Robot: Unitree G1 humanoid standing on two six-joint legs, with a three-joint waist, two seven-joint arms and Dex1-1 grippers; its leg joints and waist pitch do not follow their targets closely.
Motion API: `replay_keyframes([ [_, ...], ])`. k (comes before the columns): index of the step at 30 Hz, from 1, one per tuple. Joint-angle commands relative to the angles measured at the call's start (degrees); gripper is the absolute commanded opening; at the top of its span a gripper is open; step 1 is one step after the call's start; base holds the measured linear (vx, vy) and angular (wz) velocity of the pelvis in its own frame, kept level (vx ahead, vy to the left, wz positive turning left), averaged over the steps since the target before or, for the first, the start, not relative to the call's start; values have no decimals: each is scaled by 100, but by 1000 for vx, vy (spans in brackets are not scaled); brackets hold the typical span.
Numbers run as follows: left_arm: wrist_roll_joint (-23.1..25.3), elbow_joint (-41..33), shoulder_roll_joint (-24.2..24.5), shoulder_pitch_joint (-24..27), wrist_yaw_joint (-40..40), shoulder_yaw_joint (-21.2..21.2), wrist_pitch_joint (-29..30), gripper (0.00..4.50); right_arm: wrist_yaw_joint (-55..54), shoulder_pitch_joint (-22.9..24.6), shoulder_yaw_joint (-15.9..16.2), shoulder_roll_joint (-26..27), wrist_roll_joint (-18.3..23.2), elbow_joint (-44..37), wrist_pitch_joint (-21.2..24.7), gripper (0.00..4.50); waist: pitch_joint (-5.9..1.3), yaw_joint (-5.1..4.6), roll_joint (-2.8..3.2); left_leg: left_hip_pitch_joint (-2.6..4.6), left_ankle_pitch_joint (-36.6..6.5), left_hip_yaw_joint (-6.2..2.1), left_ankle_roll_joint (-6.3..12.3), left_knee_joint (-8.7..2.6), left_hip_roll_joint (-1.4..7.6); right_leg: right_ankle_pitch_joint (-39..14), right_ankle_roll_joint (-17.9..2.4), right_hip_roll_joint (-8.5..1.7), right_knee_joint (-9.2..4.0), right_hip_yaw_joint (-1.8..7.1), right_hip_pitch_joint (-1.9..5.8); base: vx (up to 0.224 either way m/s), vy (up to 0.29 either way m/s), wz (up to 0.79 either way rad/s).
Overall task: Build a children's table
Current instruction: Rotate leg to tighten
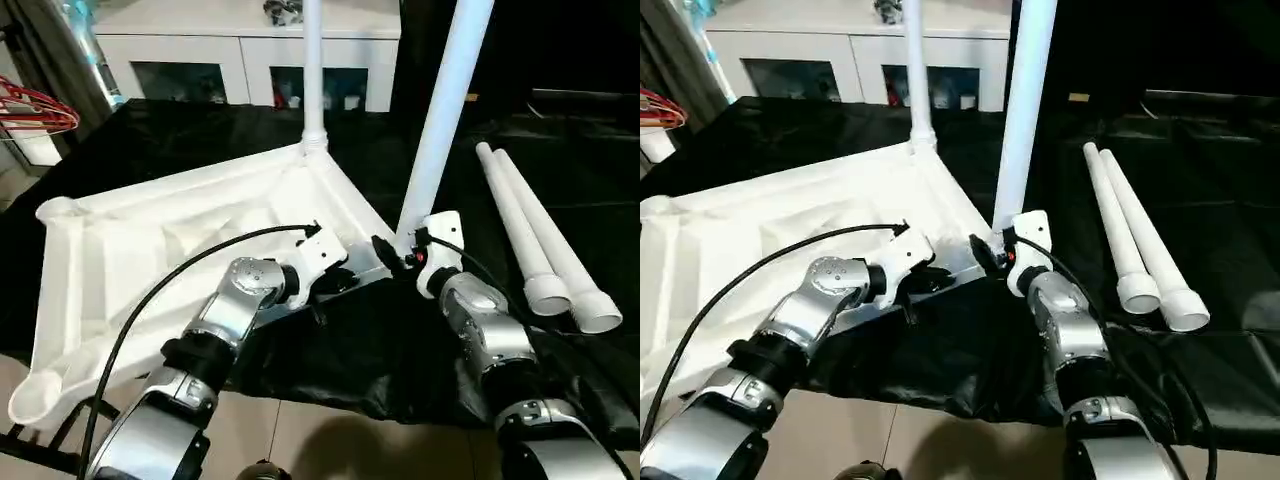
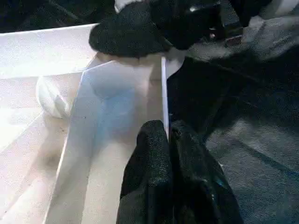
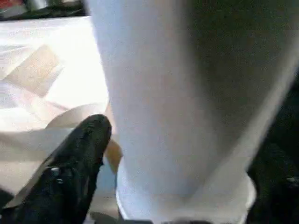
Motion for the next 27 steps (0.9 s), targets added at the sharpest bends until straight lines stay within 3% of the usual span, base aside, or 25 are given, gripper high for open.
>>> replay_keyframes([
  [1,-207,-271,-76,16,-463,-145,-175,0,692,128,419,3,-47,-50,44,388,-373,3,-85,62,-1303,-87,352,-346,262,-827,-1159,-355,-418,226,287,0,0,0],
  [6,-259,-214,291,-18,-1170,-231,-377,0,2417,573,936,-603,100,-914,27,388,-359,47,-92,50,-1254,-77,528,-330,281,-801,-1191,-352,-410,215,297,0,0,0],
  [11,-323,-92,517,-131,-1552,-253,-521,0,3383,776,1206,-1019,304,-1356,137,388,-329,88,-102,78,-1575,-93,436,-367,302,-1496,-1109,-370,-473,223,284,0,0,0],
  [15,-356,127,694,-297,-1926,-210,-679,0,4179,917,1393,-1341,470,-1783,449,388,-344,146,-112,88,-1476,-91,453,-355,308,-1377,-1129,-359,-455,235,269,0,0,0],
  [27,-351,430,927,-489,-2396,-221,-887,0,4727,1138,1555,-1528,625,-2251,834,303,-357,249,-118,95,-1358,-91,419,-338,323,-1234,-1220,-386,-422,239,262,0,0,0],
])
